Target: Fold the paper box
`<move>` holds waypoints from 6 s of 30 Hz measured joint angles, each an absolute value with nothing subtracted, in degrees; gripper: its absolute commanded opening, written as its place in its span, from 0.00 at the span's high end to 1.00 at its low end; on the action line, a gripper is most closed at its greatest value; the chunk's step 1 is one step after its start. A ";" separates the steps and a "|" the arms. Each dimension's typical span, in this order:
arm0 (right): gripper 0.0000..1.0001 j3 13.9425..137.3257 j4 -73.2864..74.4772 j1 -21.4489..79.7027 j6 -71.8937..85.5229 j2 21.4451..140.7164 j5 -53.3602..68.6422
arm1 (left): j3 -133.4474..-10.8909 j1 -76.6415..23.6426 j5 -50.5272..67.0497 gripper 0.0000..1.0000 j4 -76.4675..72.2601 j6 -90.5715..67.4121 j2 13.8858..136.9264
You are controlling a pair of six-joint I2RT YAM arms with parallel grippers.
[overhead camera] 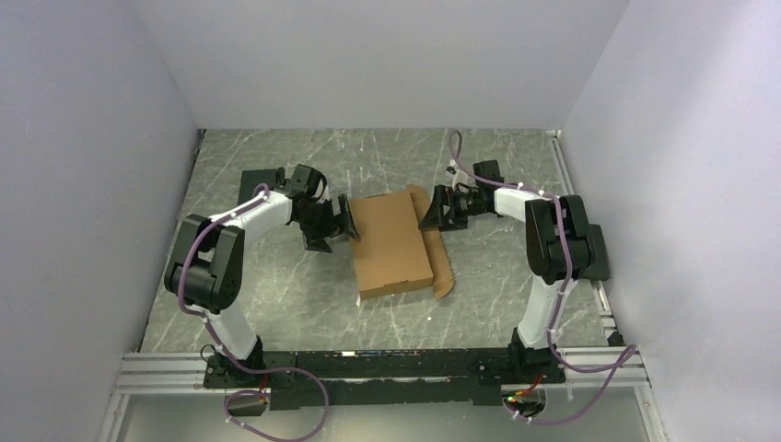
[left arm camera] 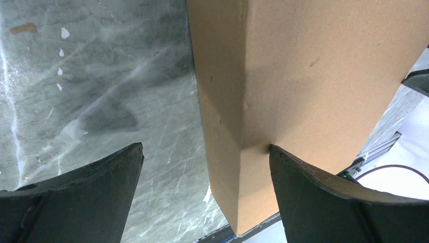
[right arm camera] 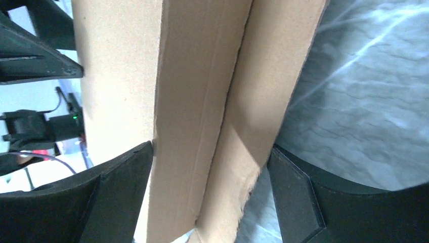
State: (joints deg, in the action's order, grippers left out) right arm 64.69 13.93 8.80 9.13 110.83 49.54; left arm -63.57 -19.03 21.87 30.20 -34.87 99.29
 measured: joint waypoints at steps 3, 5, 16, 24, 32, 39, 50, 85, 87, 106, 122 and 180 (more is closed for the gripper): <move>0.17 65.39 16.53 8.25 5.41 109.49 46.89 | -63.68 -19.11 21.23 0.01 30.28 -34.54 99.22; 0.18 65.63 17.74 7.77 2.85 108.16 44.91 | -63.68 -19.18 20.86 0.01 30.28 -34.41 98.83; 0.69 65.63 21.23 7.53 -8.05 97.69 41.74 | -60.42 -19.16 19.09 0.19 27.11 -34.11 87.31; 0.89 65.65 25.52 10.15 -13.76 97.95 42.37 | -57.19 -19.16 18.74 0.70 26.96 -34.02 85.58; 0.91 67.24 29.65 14.09 -16.93 103.24 40.29 | -56.99 -19.16 17.21 0.74 27.77 -33.56 88.49; 0.91 68.25 32.51 17.30 -19.44 104.29 39.00 | -59.29 -19.16 18.37 0.75 27.75 -32.64 97.01; 0.90 68.75 32.84 19.09 -18.85 105.47 37.67 | -72.66 -18.92 19.81 0.75 27.53 -30.74 110.34; 0.20 50.17 34.81 13.78 -52.29 75.92 49.39 | -57.65 -9.87 11.64 0.01 13.54 -25.71 67.48; 0.17 46.37 36.29 13.82 -59.90 73.76 52.21 | -56.21 -9.76 12.43 0.01 13.50 -26.26 66.24; 0.34 37.43 31.22 29.95 -78.26 75.24 44.27 | -46.96 -9.67 29.43 0.00 10.09 -32.84 74.15; 0.53 37.43 27.75 36.23 -77.28 79.05 35.66 | -46.19 -13.34 30.09 0.00 8.58 -33.56 78.48; 1.00 47.16 29.34 33.78 -54.26 84.62 32.93 | -47.72 -18.15 29.61 0.05 10.28 -30.50 88.88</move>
